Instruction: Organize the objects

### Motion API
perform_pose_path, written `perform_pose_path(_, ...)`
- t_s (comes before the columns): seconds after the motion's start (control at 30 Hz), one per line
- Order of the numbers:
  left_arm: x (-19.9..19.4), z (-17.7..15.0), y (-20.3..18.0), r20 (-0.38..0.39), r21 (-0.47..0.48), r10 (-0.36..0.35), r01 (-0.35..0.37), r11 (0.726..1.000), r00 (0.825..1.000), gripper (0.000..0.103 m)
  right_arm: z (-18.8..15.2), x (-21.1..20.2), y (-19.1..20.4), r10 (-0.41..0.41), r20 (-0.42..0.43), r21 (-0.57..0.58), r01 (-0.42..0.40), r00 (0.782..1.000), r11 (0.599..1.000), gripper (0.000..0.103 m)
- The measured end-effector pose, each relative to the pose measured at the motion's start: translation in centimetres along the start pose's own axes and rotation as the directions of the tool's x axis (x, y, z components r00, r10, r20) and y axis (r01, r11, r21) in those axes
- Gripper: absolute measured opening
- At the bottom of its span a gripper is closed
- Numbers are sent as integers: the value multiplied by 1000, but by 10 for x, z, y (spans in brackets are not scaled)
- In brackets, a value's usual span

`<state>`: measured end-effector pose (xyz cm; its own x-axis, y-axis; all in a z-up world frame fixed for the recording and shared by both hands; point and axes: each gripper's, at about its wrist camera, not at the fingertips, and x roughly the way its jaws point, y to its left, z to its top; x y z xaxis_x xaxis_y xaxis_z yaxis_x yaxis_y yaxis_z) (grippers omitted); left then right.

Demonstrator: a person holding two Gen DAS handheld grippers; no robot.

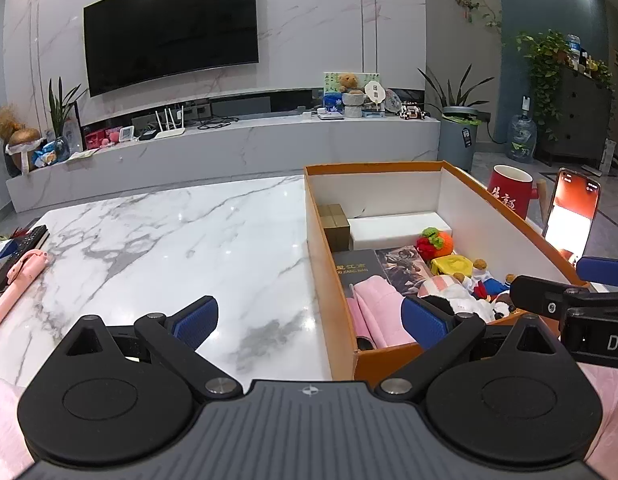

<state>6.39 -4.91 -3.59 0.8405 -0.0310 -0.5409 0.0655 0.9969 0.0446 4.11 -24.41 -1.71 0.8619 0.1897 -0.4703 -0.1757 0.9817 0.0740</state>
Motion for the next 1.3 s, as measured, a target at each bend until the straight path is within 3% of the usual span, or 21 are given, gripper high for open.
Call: perform_pose_path(1.3,0,-1,3,-16,5,35,-35,999,999,103,-2,-1,8,21,-15,-12,-21,1000,1000,86)
